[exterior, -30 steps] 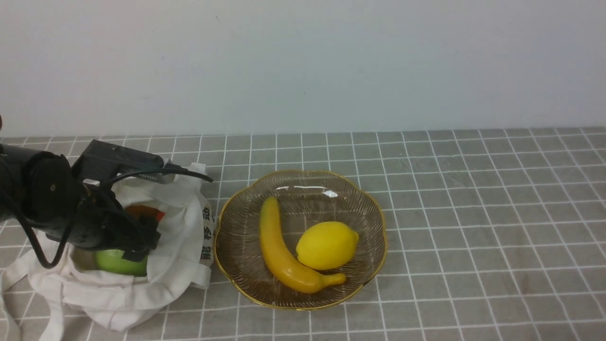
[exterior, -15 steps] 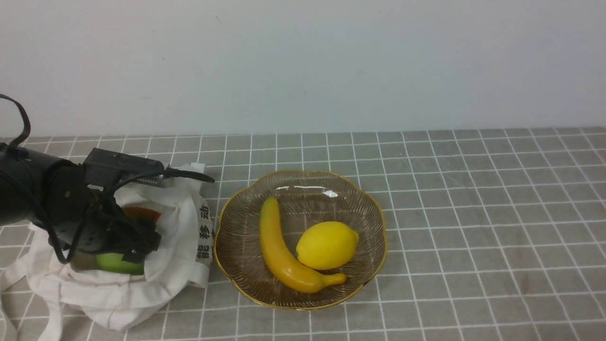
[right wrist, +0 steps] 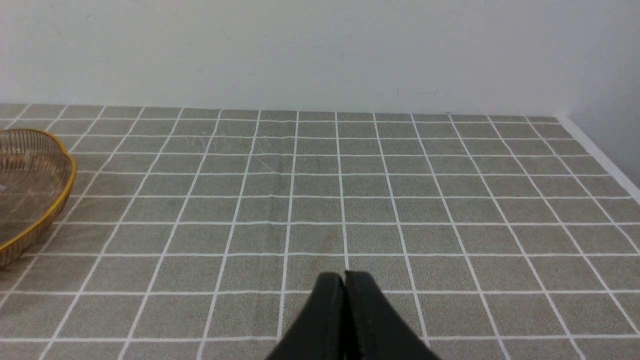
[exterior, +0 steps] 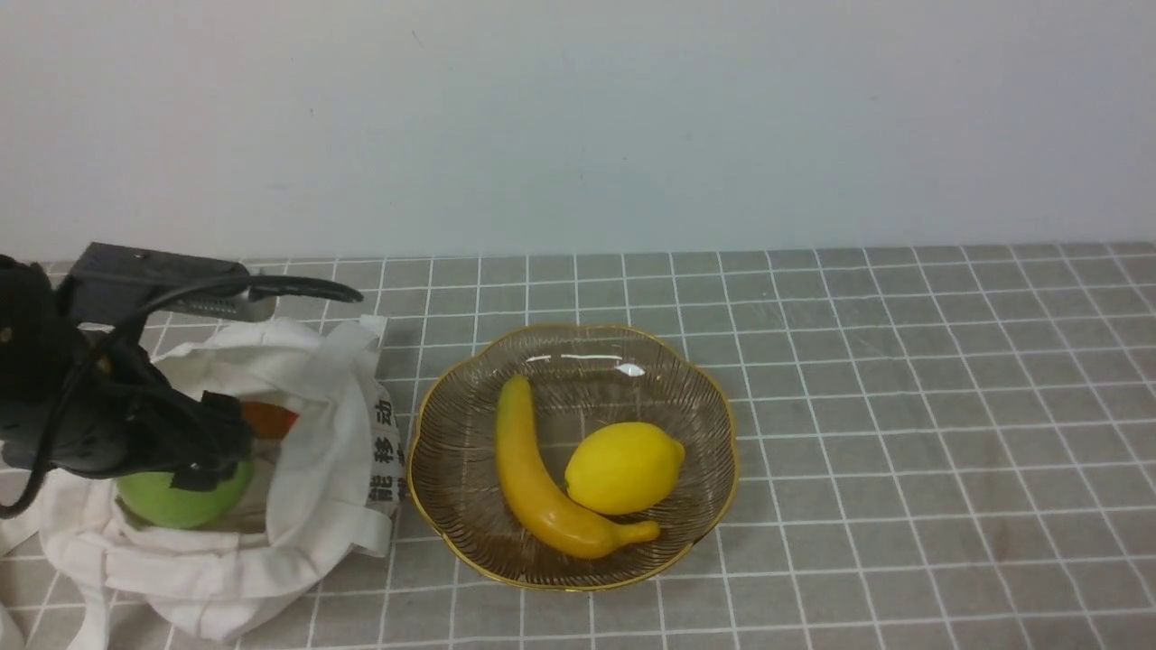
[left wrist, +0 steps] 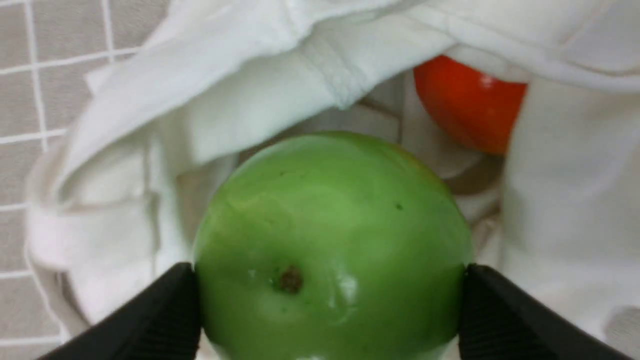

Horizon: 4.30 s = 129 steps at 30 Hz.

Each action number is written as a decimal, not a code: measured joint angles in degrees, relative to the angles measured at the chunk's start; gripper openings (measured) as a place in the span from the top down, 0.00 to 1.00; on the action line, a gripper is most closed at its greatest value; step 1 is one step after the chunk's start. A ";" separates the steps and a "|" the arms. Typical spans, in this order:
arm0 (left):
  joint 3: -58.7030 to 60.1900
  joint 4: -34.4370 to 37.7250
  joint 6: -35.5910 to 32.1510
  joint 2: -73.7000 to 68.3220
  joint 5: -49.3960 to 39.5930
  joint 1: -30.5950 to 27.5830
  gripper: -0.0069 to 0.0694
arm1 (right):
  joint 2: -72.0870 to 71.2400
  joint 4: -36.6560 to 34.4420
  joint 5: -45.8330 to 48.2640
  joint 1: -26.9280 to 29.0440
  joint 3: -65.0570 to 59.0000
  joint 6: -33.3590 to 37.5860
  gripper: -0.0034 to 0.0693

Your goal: Take the fruit out of the bag on the grey coffee tablecloth and place them on the plate.

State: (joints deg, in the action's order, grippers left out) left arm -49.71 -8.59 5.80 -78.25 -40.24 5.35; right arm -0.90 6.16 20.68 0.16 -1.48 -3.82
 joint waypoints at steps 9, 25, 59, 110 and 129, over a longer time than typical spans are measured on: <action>0.42 10.00 -4.47 14.56 -4.31 0.39 0.12 | 0.00 0.00 0.00 0.00 0.00 0.00 0.97; 0.42 42.75 -36.06 3.70 7.84 12.56 0.12 | 0.00 0.00 0.00 0.00 0.00 0.00 0.97; -4.22 46.67 -36.59 -11.20 17.53 13.02 0.08 | 0.00 0.00 0.00 0.00 0.00 0.00 0.97; -8.48 42.66 -35.75 13.55 0.13 6.95 0.19 | 0.00 0.00 0.00 0.00 0.00 0.00 0.97; -8.53 46.62 -32.76 38.03 -14.61 6.31 0.88 | 0.00 0.00 0.00 0.00 0.00 0.00 0.97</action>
State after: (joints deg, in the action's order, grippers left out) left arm -58.24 38.03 -26.96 -40.22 -54.85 11.65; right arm -0.90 6.16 20.68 0.16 -1.48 -3.82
